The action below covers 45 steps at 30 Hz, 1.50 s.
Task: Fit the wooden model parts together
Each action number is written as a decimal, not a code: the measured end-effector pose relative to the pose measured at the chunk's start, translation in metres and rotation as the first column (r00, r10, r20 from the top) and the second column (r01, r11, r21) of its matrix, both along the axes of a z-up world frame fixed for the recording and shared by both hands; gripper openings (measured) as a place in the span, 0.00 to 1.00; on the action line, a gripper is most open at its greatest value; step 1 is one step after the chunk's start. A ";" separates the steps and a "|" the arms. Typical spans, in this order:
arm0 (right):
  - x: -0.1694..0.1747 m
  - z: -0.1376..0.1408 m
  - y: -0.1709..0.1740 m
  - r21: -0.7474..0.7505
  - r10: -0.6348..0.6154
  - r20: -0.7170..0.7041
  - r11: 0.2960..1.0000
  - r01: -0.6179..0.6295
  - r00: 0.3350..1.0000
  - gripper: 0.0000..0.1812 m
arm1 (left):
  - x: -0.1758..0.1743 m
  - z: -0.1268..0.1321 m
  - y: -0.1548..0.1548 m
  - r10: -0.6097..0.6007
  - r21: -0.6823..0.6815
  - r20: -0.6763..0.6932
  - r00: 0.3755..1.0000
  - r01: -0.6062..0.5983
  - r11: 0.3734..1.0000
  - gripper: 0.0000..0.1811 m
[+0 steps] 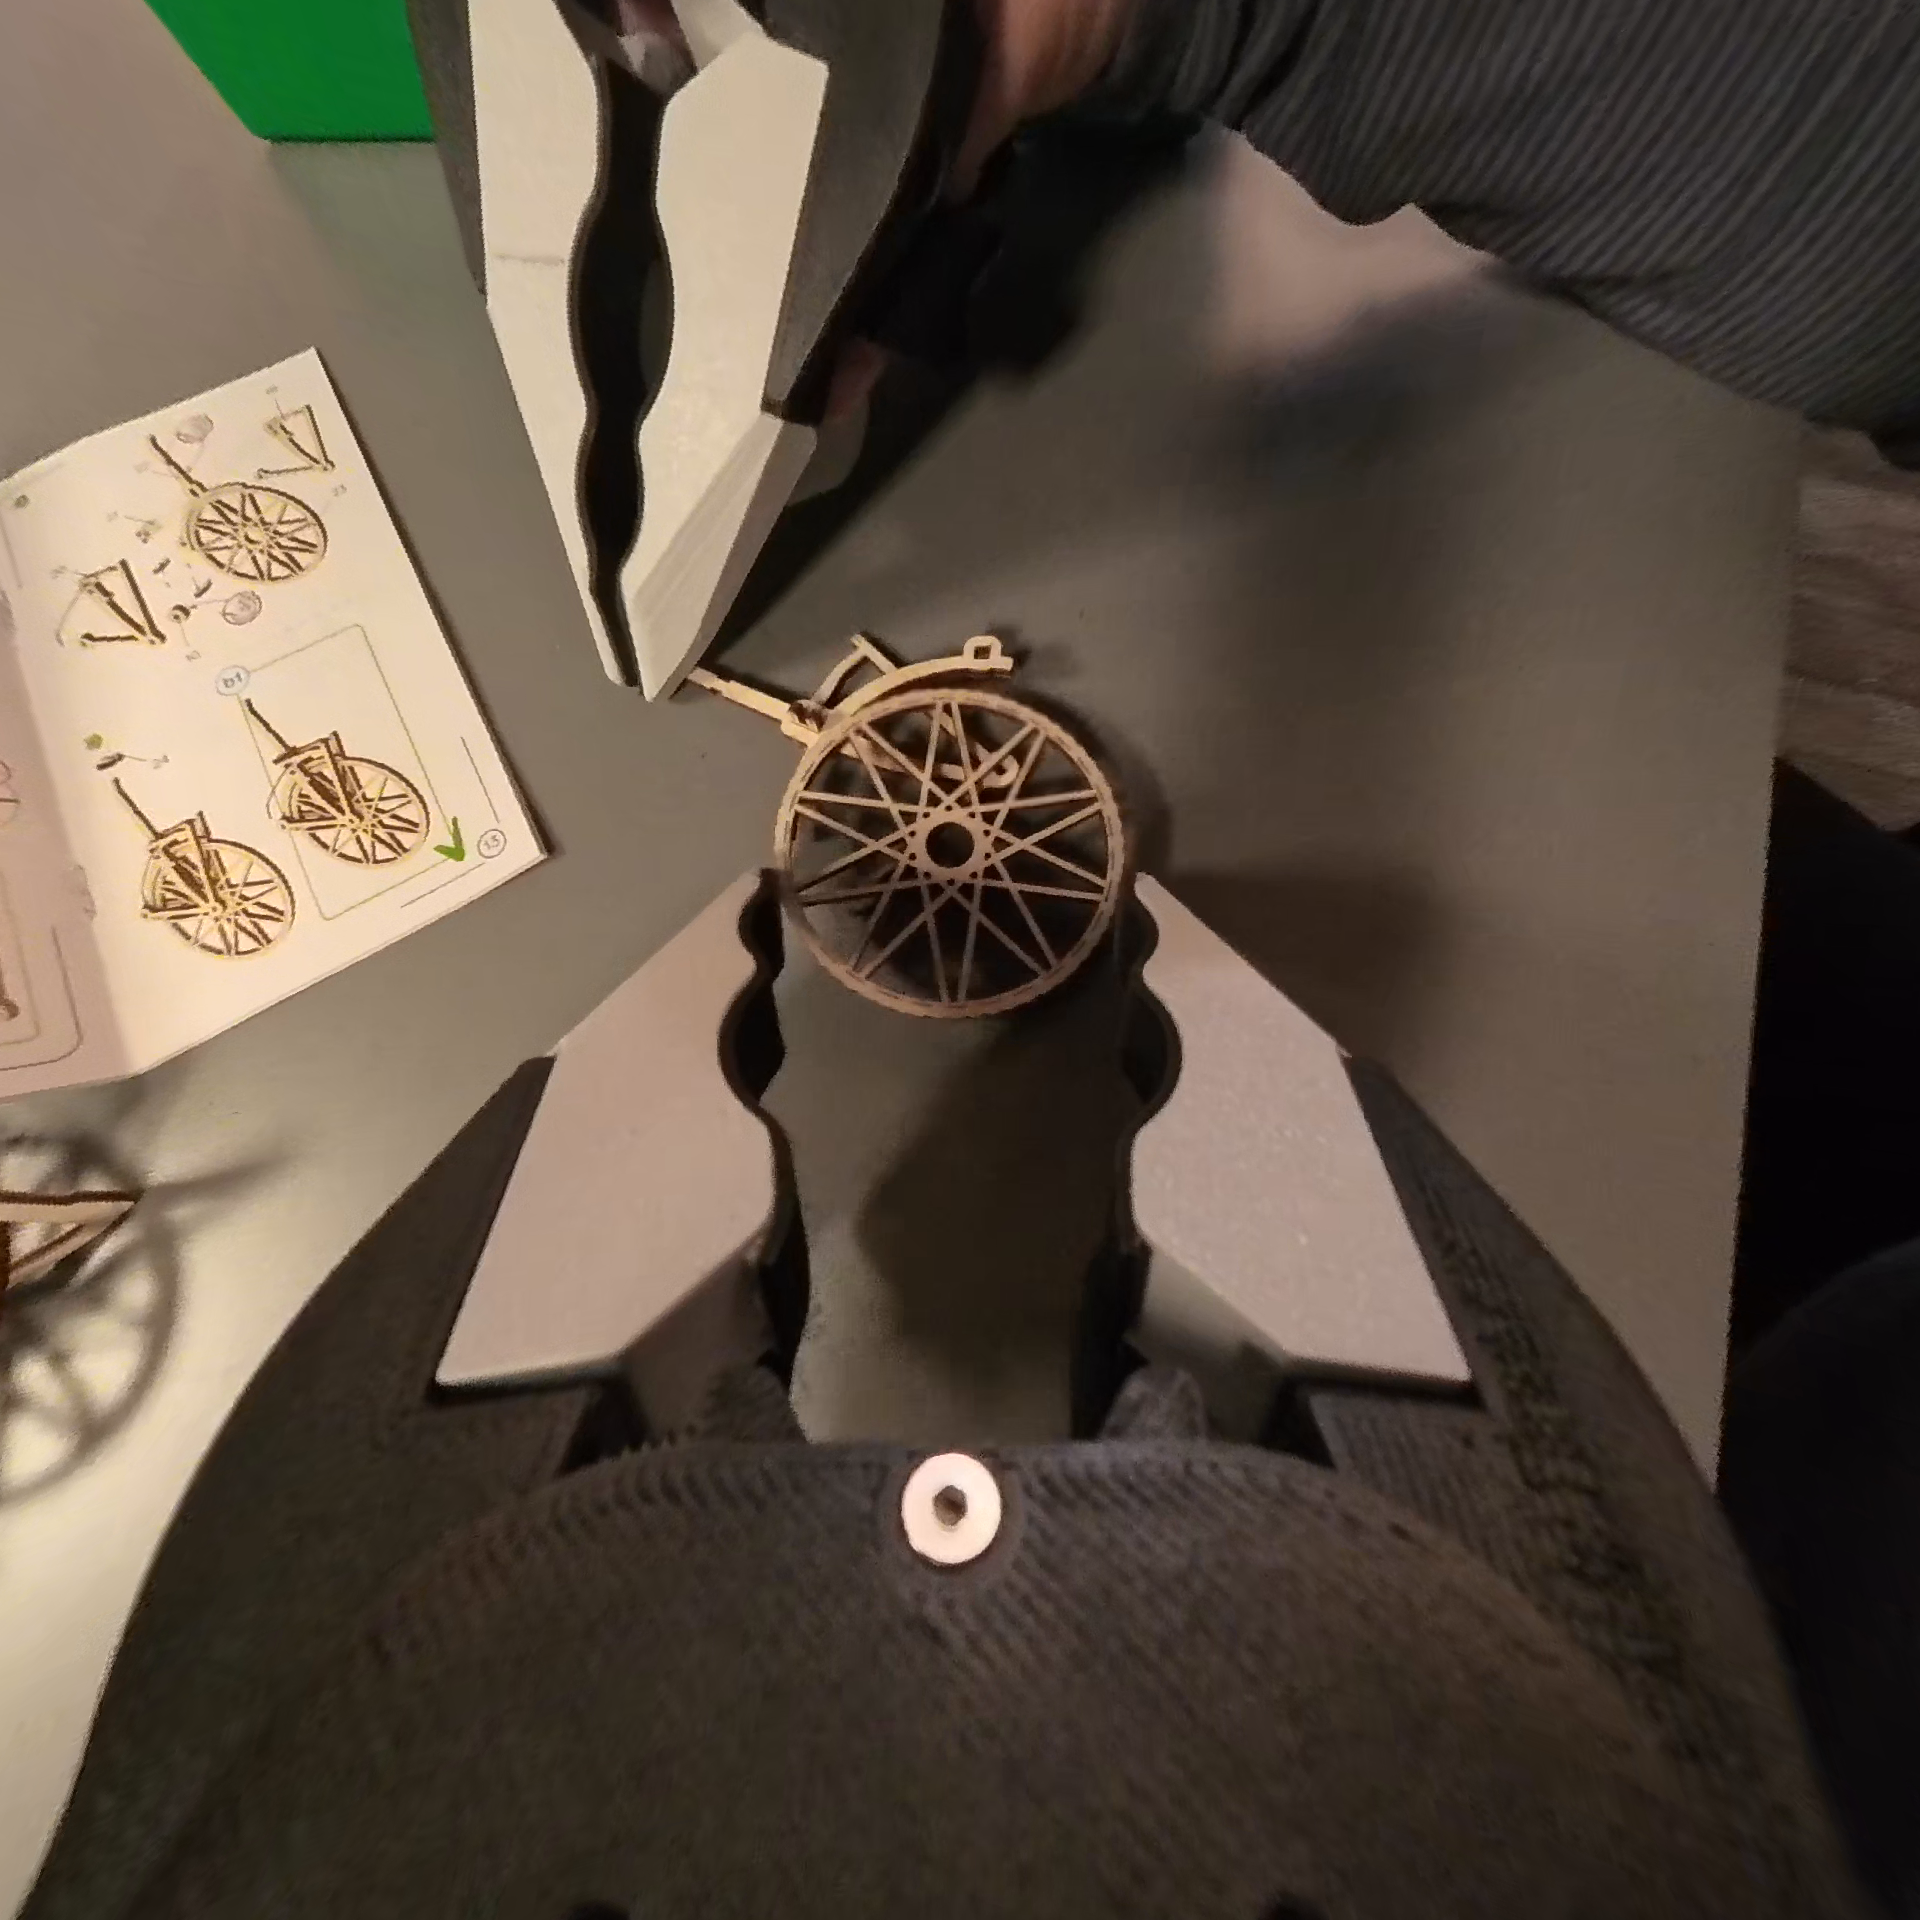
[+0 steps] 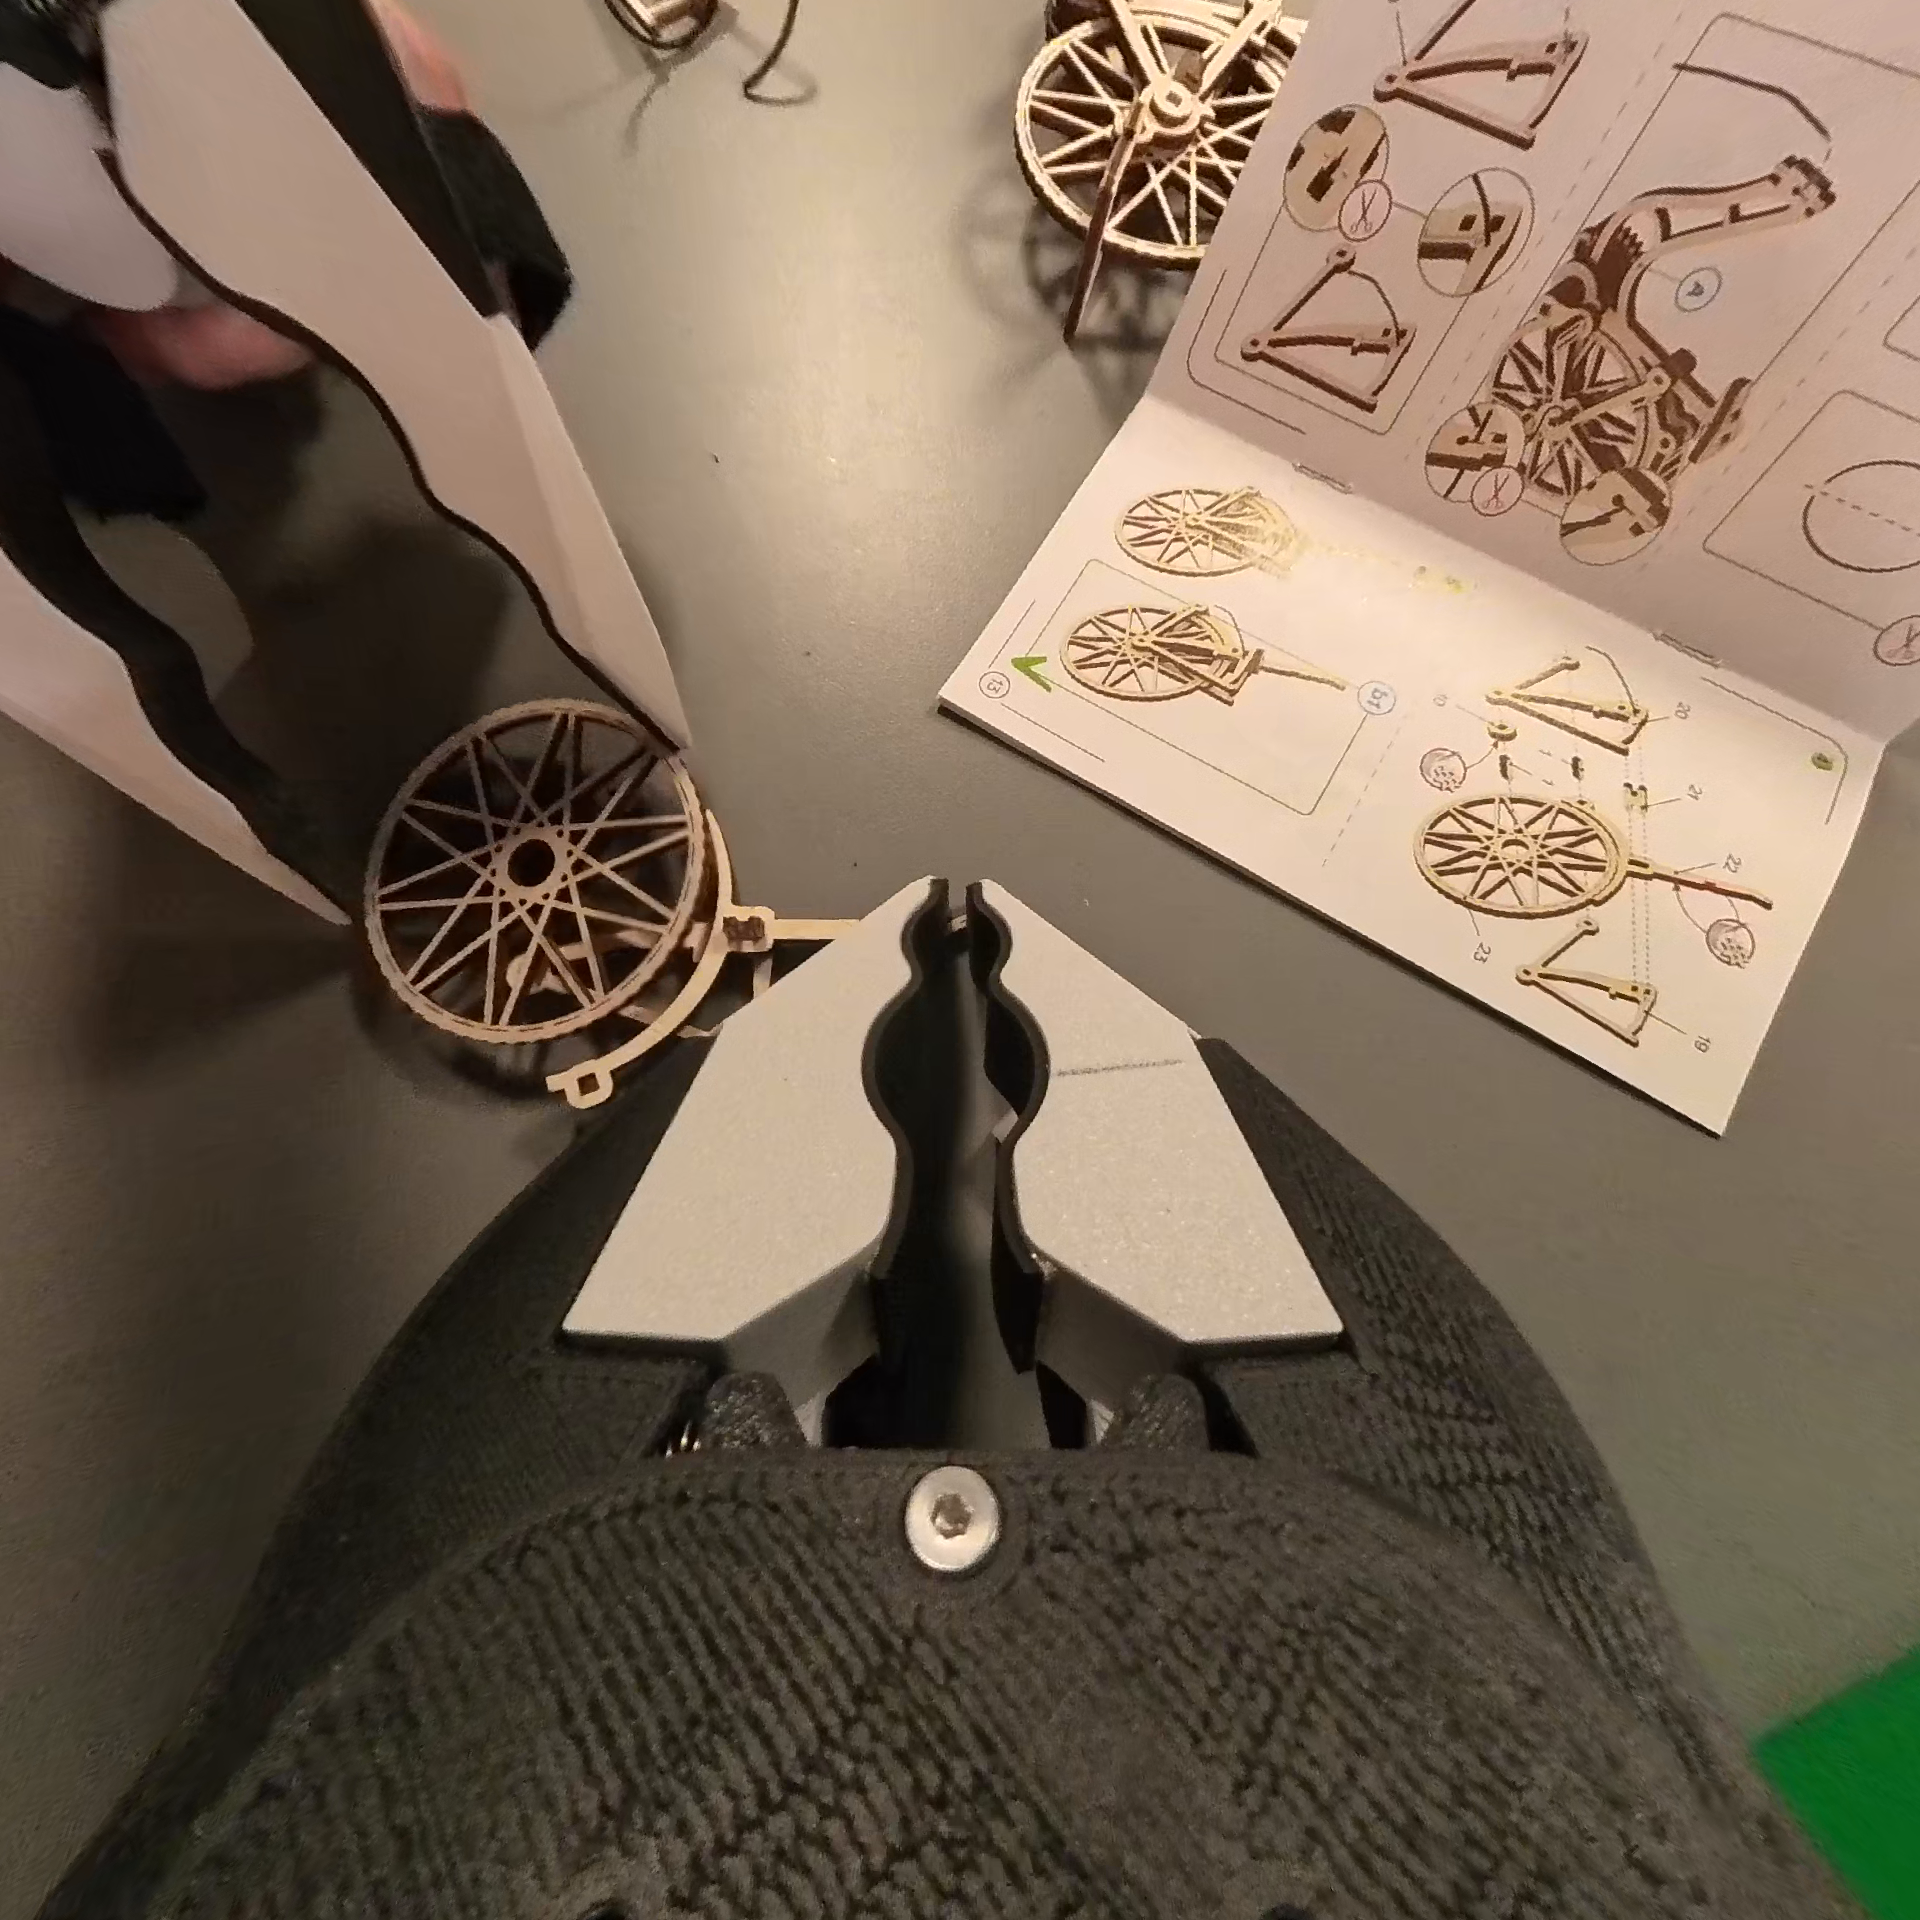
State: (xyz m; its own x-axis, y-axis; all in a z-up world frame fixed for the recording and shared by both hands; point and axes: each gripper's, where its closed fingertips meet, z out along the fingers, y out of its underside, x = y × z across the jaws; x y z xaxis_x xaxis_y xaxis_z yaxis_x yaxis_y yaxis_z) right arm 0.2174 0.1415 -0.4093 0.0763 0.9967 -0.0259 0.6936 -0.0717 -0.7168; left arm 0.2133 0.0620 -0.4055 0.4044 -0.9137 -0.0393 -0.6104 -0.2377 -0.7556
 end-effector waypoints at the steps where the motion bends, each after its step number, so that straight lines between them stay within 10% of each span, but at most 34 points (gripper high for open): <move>1: 0.000 0.000 0.000 -0.001 0.000 -0.002 1.000 0.000 1.000 0.00 | -0.001 0.000 0.000 0.003 0.005 -0.003 1.000 -0.003 1.000 0.35; 45: 0.000 0.000 0.001 -0.032 -0.008 -0.025 0.999 0.007 1.000 0.00 | 0.013 0.000 -0.011 -0.286 -0.044 -0.044 0.957 0.284 0.958 0.35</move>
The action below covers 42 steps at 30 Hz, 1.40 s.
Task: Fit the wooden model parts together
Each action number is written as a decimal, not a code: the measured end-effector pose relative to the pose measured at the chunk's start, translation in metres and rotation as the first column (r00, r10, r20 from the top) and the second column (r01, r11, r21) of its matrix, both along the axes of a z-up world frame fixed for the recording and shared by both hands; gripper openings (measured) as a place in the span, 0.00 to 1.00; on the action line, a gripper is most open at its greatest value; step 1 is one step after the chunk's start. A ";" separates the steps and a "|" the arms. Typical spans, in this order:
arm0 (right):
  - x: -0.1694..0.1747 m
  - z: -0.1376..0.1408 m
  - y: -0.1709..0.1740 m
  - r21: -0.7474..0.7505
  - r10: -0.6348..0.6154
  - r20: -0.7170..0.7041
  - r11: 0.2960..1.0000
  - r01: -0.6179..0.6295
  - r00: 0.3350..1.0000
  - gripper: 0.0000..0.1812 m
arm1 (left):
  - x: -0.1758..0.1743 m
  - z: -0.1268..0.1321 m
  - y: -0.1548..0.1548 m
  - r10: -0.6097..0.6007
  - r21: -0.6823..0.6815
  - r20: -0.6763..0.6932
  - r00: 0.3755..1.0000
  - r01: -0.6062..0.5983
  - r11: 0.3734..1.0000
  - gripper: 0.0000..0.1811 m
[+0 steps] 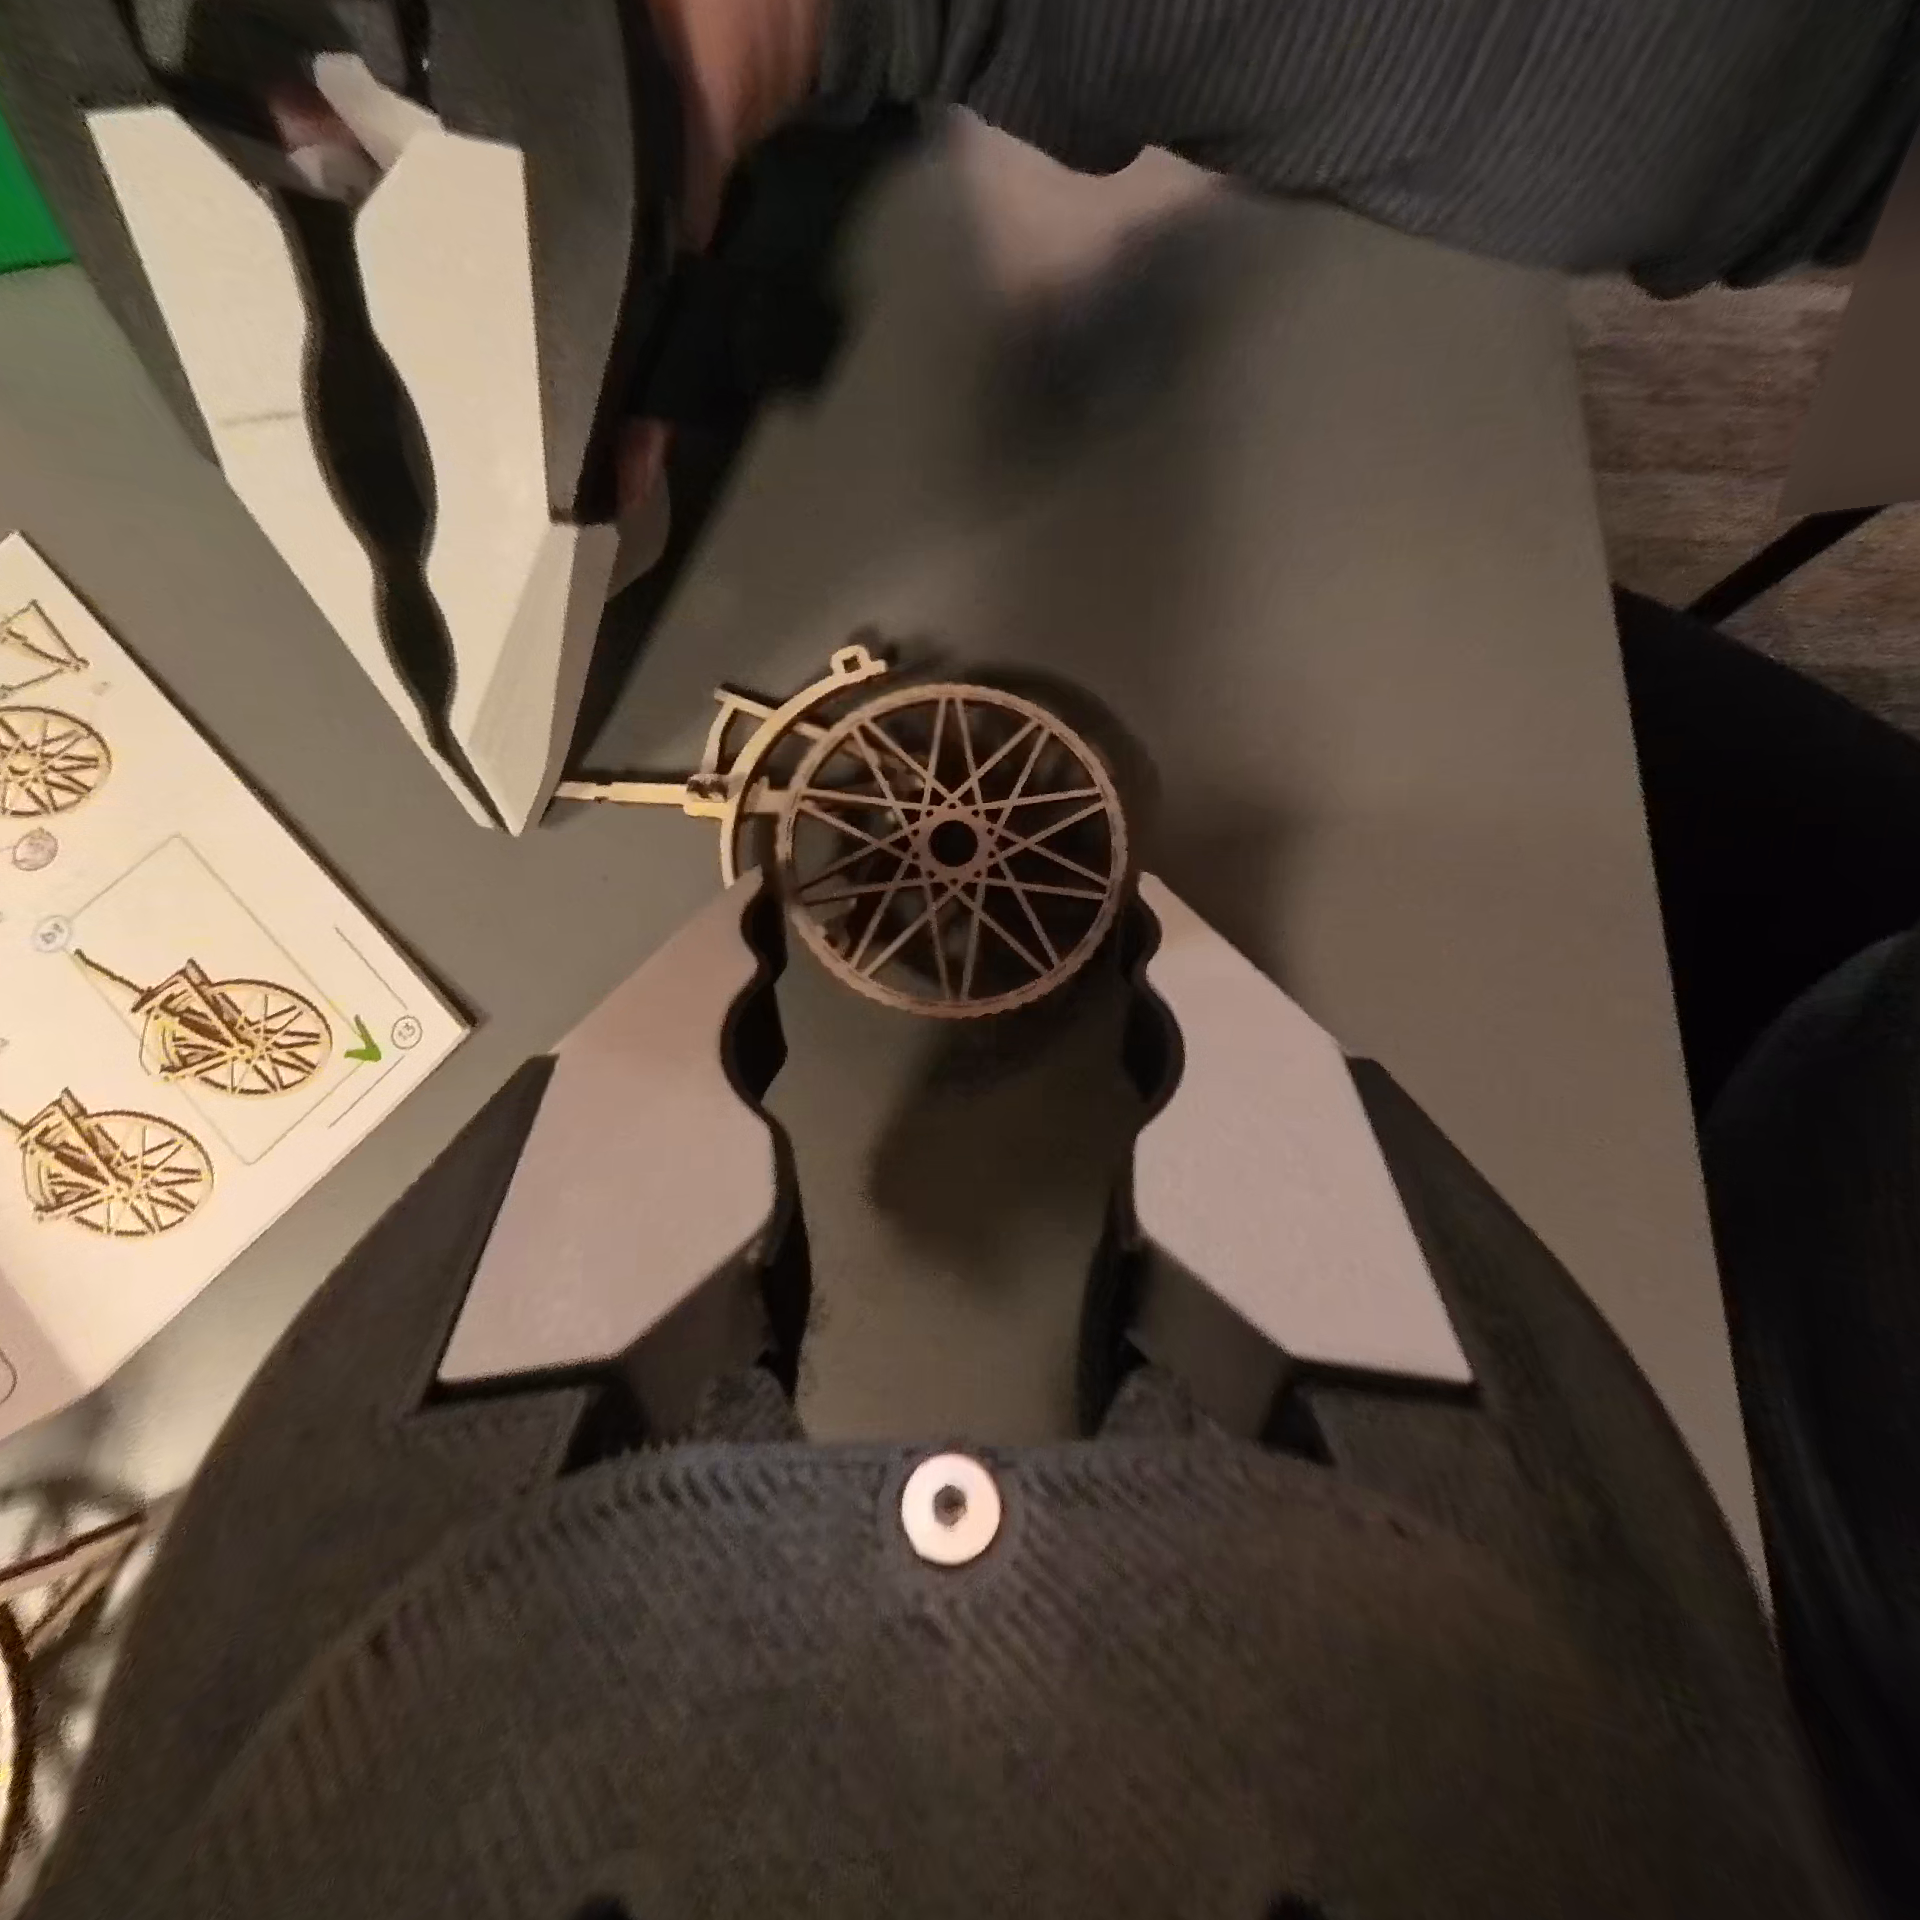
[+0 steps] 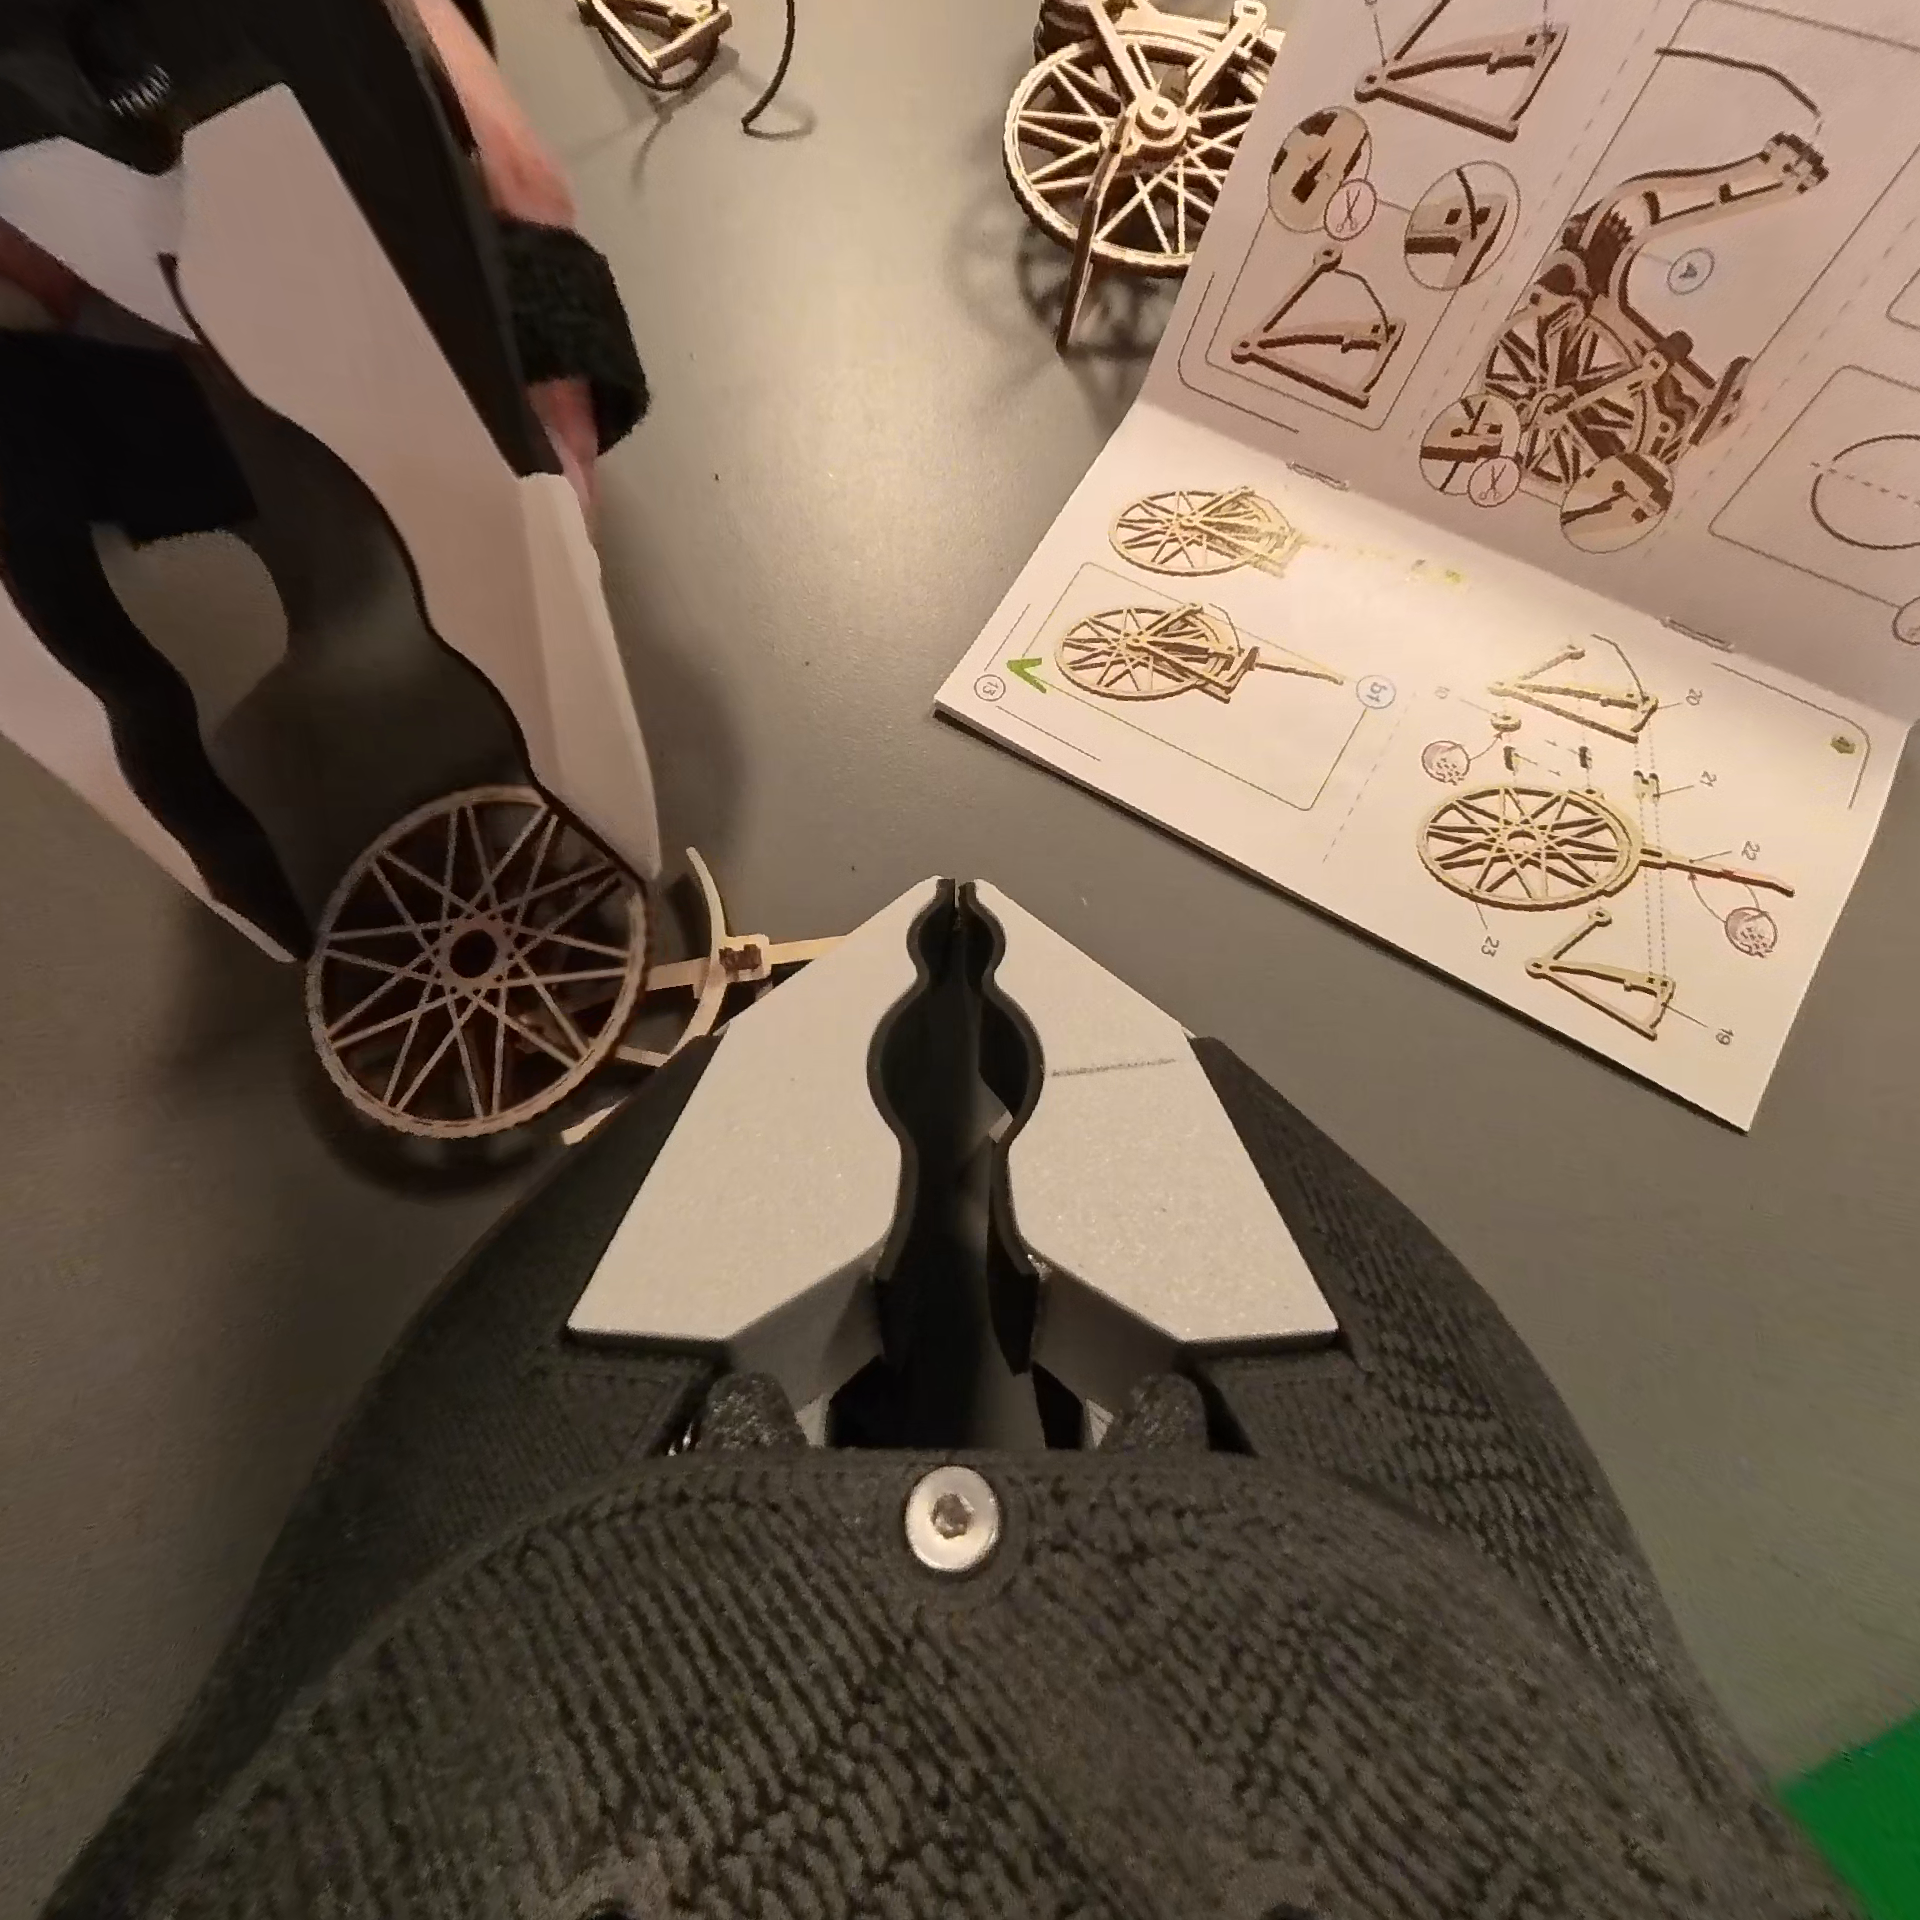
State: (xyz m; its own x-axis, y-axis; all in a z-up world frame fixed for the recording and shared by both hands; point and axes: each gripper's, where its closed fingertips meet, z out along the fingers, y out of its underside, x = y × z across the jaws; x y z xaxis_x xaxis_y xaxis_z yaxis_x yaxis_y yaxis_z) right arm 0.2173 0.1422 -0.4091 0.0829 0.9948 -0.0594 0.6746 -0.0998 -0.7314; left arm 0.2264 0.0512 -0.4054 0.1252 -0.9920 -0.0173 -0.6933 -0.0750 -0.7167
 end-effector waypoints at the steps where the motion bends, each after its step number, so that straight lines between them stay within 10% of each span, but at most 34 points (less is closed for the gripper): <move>1: 0.000 0.000 0.000 0.000 0.000 0.000 1.000 0.000 1.000 0.00 | 0.000 0.001 0.000 -0.008 0.002 -0.003 1.000 0.008 1.000 0.35; 42: 0.000 0.000 0.000 -0.014 -0.003 -0.013 1.000 0.003 1.000 0.00 | -0.011 0.003 0.020 0.029 0.244 -0.010 1.000 -0.026 0.969 0.38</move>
State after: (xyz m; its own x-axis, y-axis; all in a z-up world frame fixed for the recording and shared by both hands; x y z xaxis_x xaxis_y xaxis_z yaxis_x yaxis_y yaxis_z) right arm 0.2170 0.1423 -0.4092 0.0853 0.9936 -0.0739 0.6649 -0.1120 -0.7385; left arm 0.2152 0.0715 -0.4021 0.1503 -0.9538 -0.2603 -0.7029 0.0820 -0.7065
